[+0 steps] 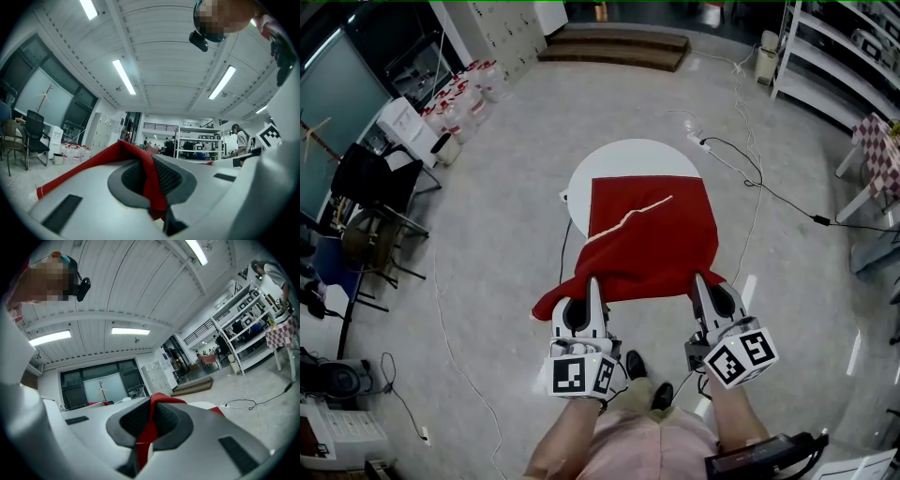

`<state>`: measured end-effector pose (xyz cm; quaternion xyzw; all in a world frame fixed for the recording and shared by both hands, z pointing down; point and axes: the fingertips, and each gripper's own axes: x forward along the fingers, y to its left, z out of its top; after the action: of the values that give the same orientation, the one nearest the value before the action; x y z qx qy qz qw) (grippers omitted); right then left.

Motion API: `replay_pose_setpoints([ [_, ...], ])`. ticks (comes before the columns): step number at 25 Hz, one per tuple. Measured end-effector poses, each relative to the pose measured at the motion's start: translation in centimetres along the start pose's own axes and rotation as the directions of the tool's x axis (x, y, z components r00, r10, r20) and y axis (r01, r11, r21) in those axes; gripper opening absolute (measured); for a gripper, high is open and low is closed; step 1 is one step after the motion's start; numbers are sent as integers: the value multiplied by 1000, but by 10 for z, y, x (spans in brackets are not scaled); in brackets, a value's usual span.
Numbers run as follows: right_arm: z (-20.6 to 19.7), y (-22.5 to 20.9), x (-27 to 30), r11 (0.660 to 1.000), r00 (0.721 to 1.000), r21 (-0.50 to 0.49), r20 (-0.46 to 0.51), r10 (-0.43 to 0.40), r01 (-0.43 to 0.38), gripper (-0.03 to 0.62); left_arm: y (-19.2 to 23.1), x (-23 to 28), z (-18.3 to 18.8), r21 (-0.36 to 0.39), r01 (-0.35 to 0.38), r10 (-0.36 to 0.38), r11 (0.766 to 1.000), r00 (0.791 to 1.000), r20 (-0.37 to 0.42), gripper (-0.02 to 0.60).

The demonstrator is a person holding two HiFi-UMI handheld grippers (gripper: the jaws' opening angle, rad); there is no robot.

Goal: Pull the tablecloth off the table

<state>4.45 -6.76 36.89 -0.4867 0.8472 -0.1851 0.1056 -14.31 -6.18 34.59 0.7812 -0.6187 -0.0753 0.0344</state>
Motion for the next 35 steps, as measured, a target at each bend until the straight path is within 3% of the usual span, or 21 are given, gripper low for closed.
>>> replay_pose_setpoints([
  [35,26,36,-91,997,996,-53,66,52,-49,25,-57,-84,42,62,11,-16,998,996,89,40],
])
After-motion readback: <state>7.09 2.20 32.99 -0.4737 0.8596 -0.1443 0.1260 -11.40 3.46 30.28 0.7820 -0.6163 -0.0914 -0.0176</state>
